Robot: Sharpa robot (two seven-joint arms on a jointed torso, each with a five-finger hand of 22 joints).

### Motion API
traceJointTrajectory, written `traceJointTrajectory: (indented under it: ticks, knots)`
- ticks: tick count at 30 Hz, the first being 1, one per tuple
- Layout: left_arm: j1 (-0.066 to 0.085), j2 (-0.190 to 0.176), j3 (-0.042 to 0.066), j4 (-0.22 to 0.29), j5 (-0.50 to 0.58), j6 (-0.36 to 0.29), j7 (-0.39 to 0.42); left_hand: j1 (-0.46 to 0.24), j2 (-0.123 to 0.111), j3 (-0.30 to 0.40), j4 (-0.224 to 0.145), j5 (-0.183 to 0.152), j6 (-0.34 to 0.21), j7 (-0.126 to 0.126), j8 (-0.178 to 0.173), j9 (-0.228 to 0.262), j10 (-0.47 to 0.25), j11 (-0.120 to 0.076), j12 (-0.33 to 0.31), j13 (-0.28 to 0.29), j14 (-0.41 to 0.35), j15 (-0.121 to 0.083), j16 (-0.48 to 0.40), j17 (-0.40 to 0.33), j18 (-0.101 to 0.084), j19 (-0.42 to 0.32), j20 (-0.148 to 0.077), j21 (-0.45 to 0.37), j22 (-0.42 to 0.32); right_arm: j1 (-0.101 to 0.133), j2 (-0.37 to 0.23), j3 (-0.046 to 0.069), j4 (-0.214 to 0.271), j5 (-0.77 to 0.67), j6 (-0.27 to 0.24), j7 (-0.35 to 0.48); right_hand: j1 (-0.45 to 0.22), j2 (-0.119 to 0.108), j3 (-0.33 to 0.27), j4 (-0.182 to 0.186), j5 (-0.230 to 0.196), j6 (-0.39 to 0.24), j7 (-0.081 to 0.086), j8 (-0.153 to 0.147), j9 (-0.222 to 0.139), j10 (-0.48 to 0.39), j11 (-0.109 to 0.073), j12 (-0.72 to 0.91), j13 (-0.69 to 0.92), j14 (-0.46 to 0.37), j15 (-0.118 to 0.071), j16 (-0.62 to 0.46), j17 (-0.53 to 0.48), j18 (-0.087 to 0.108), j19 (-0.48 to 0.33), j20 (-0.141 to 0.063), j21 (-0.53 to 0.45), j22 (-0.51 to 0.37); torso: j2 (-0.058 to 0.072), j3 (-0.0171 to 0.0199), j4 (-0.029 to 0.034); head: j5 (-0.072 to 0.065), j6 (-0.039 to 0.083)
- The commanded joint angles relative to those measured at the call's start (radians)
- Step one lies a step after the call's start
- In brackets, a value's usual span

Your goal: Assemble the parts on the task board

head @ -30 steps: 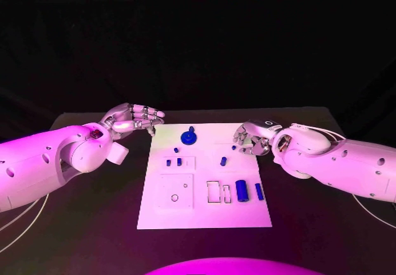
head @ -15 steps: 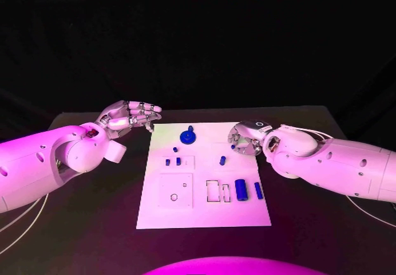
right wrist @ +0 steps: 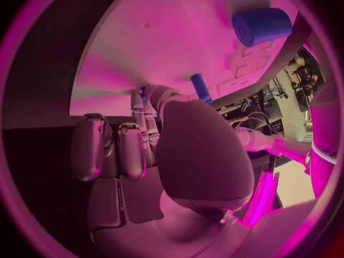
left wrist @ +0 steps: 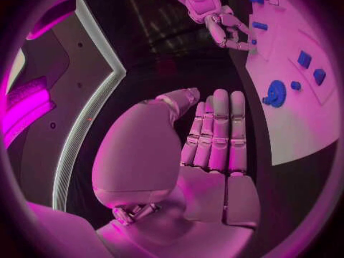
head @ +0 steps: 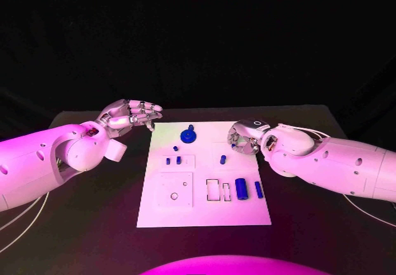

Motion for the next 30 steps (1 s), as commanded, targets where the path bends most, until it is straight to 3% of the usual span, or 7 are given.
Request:
traceJointTrajectory:
  ticks: [1, 6, 9, 13, 19, 30]
  knots:
    - [0.001, 0.000, 0.001, 0.003, -0.006, 0.023, 0.008, 0.000, 0.002, -0.003, -0.005, 0.003, 0.004, 0.001, 0.004, 0.000, -0.006, -0.003, 0.006, 0.001, -0.006, 0.000, -0.003, -0.001, 0.012, -0.006, 0.003, -0.004, -0.001, -0.014, 0.005, -0.008, -0.003, -0.016, 0.068, -0.006, -0.002, 0.014, 0.017, -0.012, -0.007, 0.012, -0.002, 0.009, 0.006, 0.019, -0.005, 0.000, 0.002, 0.045, -0.009, 0.007, 0.001, -0.016, 0.008, -0.005, 0.007, 0.099, 0.000, 0.0009, -0.0002, 0.001, -0.002]
    - [0.001, -0.001, 0.001, 0.003, -0.016, 0.025, 0.006, -0.001, 0.002, -0.003, -0.005, 0.002, 0.003, 0.001, 0.003, 0.000, -0.008, -0.003, 0.006, 0.001, -0.006, 0.000, -0.004, -0.001, 0.012, -0.007, 0.003, -0.004, -0.001, -0.019, 0.006, -0.008, -0.003, -0.042, 0.076, -0.024, 0.008, 0.031, 0.068, -0.062, -0.029, 0.023, 0.001, 0.020, 0.020, 0.049, -0.005, -0.005, 0.001, 0.046, -0.012, 0.008, 0.001, -0.018, 0.011, -0.008, 0.018, 0.108, -0.001, 0.0008, -0.0010, 0.000, -0.003]
    - [0.001, -0.001, 0.001, 0.003, -0.023, 0.025, 0.006, -0.001, 0.002, -0.003, -0.005, 0.002, 0.003, 0.001, 0.003, 0.000, -0.008, -0.003, 0.006, 0.001, -0.006, 0.000, -0.004, -0.001, 0.012, -0.007, 0.003, -0.004, -0.001, -0.021, 0.006, -0.008, 0.000, -0.069, 0.069, -0.046, -0.017, 0.025, 0.126, -0.108, -0.032, 0.032, 0.001, 0.027, 0.033, 0.075, -0.006, -0.014, 0.002, 0.045, -0.012, 0.009, -0.001, -0.020, 0.014, -0.008, 0.030, 0.118, -0.001, 0.0008, -0.0011, -0.002, -0.004]
    - [0.001, -0.002, 0.001, 0.003, -0.029, 0.024, 0.006, -0.001, 0.002, -0.003, -0.005, 0.002, 0.003, 0.001, 0.003, 0.000, -0.008, -0.003, 0.006, 0.001, -0.006, 0.000, -0.004, -0.001, 0.012, -0.007, 0.003, -0.004, -0.001, -0.022, 0.004, -0.008, 0.005, -0.096, 0.045, -0.067, -0.037, 0.020, 0.162, -0.142, -0.035, 0.037, 0.000, 0.031, 0.043, 0.092, -0.009, -0.021, 0.005, 0.044, -0.015, 0.007, -0.007, -0.022, 0.018, -0.009, 0.042, 0.128, -0.002, 0.0009, -0.0013, -0.003, -0.003]
    - [0.001, -0.002, 0.001, 0.002, -0.034, 0.022, 0.007, 0.000, 0.002, -0.003, -0.006, 0.003, 0.002, 0.002, 0.003, 0.000, -0.009, -0.002, 0.006, 0.000, -0.006, 0.000, -0.005, -0.002, 0.012, -0.007, 0.003, -0.004, -0.001, -0.023, -0.004, -0.008, 0.018, -0.119, -0.001, -0.083, -0.055, 0.013, 0.188, -0.170, -0.033, 0.045, -0.002, 0.034, 0.049, 0.105, -0.011, -0.027, 0.008, 0.042, -0.018, 0.005, -0.013, -0.025, 0.023, -0.010, 0.057, 0.138, -0.002, 0.0014, -0.0002, -0.003, -0.002]
    - [0.001, -0.001, 0.001, 0.001, -0.035, 0.017, 0.008, 0.000, 0.002, -0.004, -0.008, 0.003, -0.001, 0.004, 0.002, 0.000, -0.013, -0.001, 0.006, 0.000, -0.007, 0.001, -0.006, -0.002, 0.012, -0.008, 0.003, -0.005, -0.001, -0.017, -0.028, -0.006, 0.057, -0.107, -0.100, -0.081, -0.066, 0.011, 0.196, -0.179, -0.035, 0.047, -0.002, 0.034, 0.052, 0.110, -0.011, -0.030, 0.009, 0.042, -0.019, 0.003, -0.018, -0.028, 0.028, -0.010, 0.070, 0.145, -0.002, 0.0005, -0.0007, -0.002, 0.002]
